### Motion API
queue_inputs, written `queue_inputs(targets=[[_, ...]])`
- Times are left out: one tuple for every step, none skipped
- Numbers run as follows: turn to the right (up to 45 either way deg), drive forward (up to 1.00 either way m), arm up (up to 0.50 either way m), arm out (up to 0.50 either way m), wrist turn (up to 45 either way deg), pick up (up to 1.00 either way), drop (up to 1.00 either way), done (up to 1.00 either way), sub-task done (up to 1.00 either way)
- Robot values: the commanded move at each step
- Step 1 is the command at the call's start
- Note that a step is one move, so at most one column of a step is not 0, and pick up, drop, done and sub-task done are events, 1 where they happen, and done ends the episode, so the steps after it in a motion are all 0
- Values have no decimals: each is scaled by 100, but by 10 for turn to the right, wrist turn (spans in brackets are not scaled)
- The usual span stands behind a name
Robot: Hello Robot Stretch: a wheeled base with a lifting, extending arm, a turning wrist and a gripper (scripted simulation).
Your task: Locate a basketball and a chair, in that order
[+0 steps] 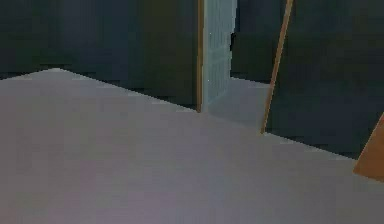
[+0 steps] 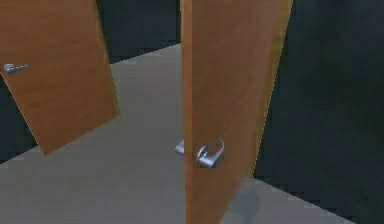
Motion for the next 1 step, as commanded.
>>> queue_inputs(targets=[[300,0,0,0,0,0,0,0,0]])
